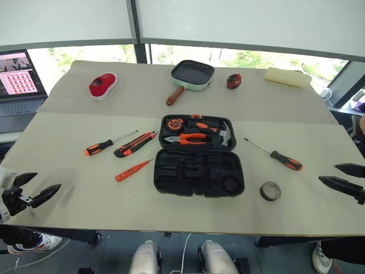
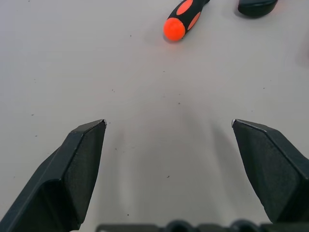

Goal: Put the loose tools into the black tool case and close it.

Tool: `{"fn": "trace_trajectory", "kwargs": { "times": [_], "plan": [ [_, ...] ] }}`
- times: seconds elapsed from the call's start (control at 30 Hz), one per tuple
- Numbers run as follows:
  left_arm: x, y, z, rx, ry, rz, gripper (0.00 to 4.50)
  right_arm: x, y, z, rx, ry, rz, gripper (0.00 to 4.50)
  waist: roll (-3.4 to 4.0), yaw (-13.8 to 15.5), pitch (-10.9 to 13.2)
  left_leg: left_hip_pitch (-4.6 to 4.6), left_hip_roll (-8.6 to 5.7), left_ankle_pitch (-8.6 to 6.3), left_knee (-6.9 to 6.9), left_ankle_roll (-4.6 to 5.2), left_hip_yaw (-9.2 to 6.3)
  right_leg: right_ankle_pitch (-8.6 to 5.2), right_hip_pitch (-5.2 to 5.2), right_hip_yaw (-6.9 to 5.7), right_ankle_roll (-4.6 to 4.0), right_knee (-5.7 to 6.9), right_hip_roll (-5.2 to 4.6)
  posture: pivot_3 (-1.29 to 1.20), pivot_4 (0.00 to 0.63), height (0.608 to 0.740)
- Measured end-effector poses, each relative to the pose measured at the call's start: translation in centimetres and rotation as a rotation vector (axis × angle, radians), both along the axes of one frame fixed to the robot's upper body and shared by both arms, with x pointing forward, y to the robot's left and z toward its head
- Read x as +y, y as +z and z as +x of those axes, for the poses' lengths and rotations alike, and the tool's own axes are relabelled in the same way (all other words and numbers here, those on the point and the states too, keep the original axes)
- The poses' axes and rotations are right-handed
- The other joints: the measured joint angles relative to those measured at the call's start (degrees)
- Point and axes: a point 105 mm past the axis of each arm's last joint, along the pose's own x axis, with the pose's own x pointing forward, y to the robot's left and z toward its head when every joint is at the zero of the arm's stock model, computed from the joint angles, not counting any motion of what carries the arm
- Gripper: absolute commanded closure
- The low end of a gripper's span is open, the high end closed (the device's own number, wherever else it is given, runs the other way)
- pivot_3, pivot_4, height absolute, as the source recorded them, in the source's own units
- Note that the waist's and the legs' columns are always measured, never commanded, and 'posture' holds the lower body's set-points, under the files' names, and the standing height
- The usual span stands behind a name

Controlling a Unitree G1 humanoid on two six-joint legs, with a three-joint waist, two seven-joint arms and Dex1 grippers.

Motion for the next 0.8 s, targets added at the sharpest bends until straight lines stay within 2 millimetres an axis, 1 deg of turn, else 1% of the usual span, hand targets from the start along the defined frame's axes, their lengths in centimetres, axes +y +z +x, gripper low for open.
{"fn": "trace_trajectory", "kwargs": {
  "times": [0.1, 0.2, 0.23, 0.3, 0.33, 0.37, 0.4, 0.47, 0.5, 0.53, 0.57, 0.6, 0.67, 0.7, 0.8],
  "plan": [
    [0.0, -0.1, 0.1, 0.002, -0.002, 0.003, 0.01, 0.1, 0.0, 0.2, -0.01, -0.011, -0.013, 0.02, 0.0, 0.0, 0.0, 0.0, 0.01, 0.0, 0.0, 0.0, 0.0, 0.0, 0.0, 0.0, 0.0, 0.0, 0.01, 0.0, 0.15, 0.74],
    [-0.6, -0.2, 1.1, -0.002, -0.019, -0.003, 0.01, 0.7, -0.2, 0.5, -0.034, -0.021, -0.039, 0.02, 0.01, 0.11, 0.0, 0.0, -0.02, 0.0, 0.01, 0.0, -0.01, 0.01, 0.0, 0.0, 0.01, 0.04, 0.0, 0.0, 0.15, 0.74],
    [-0.7, -0.2, 1.4, -0.006, -0.024, -0.008, 0.01, 1.0, 0.1, 0.7, -0.046, -0.013, -0.051, 0.02, 0.04, 0.13, 0.02, 0.0, -0.03, 0.01, 0.01, 0.0, -0.01, 0.01, 0.0, 0.0, 0.03, 0.05, 0.0, 0.0, 0.15, 0.74],
    [-1.2, 0.3, 2.9, -0.011, -0.059, -0.009, 0.01, 2.5, 1.4, 1.2, -0.082, 0.023, -0.061, 0.02, 0.05, 0.14, 0.02, 0.0, -0.02, 0.02, 0.02, -0.02, -0.02, 0.02, 0.0, 0.0, 0.03, 0.1, 0.03, 0.0, 0.15, 0.74],
    [-1.8, 1.1, 4.6, -0.014, -0.104, 0.005, 0.01, 4.5, 2.8, 1.6, -0.121, 0.083, -0.053, 0.02, 0.04, 0.34, 0.03, -0.03, -0.03, 0.08, 0.02, -0.11, -0.07, 0.03, -0.03, -0.03, 0.02, 0.15, 0.08, 0.0, 0.15, 0.74],
    [-2.3, 1.8, 5.5, -0.022, -0.134, 0.016, 0.01, 5.7, 3.5, 1.7, -0.141, 0.124, -0.047, 0.02, 0.03, 0.38, 0.03, -0.04, -0.01, 0.09, 0.02, -0.12, -0.09, 0.05, -0.02, -0.03, 0.01, 0.15, 0.12, 0.0, 0.15, 0.74],
    [-2.9, 2.6, 6.9, -0.034, -0.177, 0.027, 0.01, 7.5, 4.4, 1.6, -0.167, 0.184, -0.04, 0.02, 0.03, 0.52, 0.02, -0.02, -0.02, 0.1, 0.02, -0.12, -0.1, 0.06, 0.02, -0.04, 0.01, 0.15, 0.13, 0.0, 0.15, 0.74],
    [-4.0, 4.0, 9.2, -0.053, -0.242, 0.052, 0.01, 11.0, 5.7, 1.2, -0.198, 0.303, -0.032, 0.02, 0.02, 0.75, 0.01, -0.04, -0.03, 0.11, 0.03, -0.1, -0.11, 0.07, 0.04, -0.04, 0.04, 0.12, 0.14, 0.0, 0.15, 0.74],
    [-4.5, 4.2, 10.0, -0.048, -0.271, 0.067, 0.01, 12.5, 6.0, 0.9, -0.204, 0.356, -0.03, 0.02, 0.02, 0.78, 0.01, -0.09, -0.05, 0.1, 0.03, -0.08, -0.11, 0.1, 0.05, -0.04, 0.07, 0.09, 0.12, 0.0, 0.15, 0.74],
    [-4.7, 4.1, 10.6, -0.029, -0.291, 0.078, 0.01, 13.4, 6.1, 0.6, -0.202, 0.39, -0.024, 0.02, 0.01, 0.71, 0.01, -0.11, -0.06, 0.04, 0.05, -0.01, -0.1, 0.1, 0.04, -0.03, 0.09, 0.07, 0.11, 0.0, 0.15, 0.74],
    [-4.8, 3.8, 11.0, -0.012, -0.299, 0.082, 0.01, 13.9, 6.1, 0.5, -0.2, 0.403, -0.02, 0.02, 0.0, 0.61, 0.0, -0.16, -0.07, 0.02, 0.06, 0.02, -0.09, 0.1, 0.02, -0.03, 0.1, 0.07, 0.11, 0.0, 0.15, 0.74],
    [-5.0, 3.5, 11.8, 0.014, -0.314, 0.093, 0.01, 14.6, 6.1, 0.4, -0.193, 0.423, -0.014, 0.02, -0.02, 0.57, 0.0, -0.24, -0.08, -0.01, 0.1, 0.04, -0.09, 0.09, -0.03, -0.04, 0.11, 0.06, 0.12, 0.0, 0.15, 0.74],
    [-6.0, 2.7, 13.3, 0.066, -0.358, 0.132, 0.01, 17.1, 6.4, -0.4, -0.201, 0.523, -0.006, 0.02, -0.03, 0.76, 0.01, -0.49, -0.09, 0.0, 0.17, 0.04, -0.22, 0.09, -0.19, -0.13, 0.11, 0.08, 0.14, 0.0, 0.15, 0.74],
    [-6.3, 2.2, 13.8, 0.089, -0.371, 0.145, 0.01, 18.0, 6.5, -0.7, -0.206, 0.559, -0.008, 0.02, -0.03, 0.81, 0.01, -0.51, -0.08, 0.0, 0.23, 0.04, -0.25, 0.09, -0.17, -0.18, 0.11, 0.09, 0.14, 0.0, 0.15, 0.74],
    [-6.5, 1.2, 14.8, 0.153, -0.373, 0.178, 0.01, 19.8, 6.9, -1.4, -0.218, 0.619, 0.0, 0.02, -0.11, 0.76, 0.05, -0.64, -0.08, -0.04, 0.37, 0.1, -0.3, 0.09, -0.19, -0.22, 0.12, 0.07, 0.13, 0.0, 0.15, 0.74]
  ]
}}
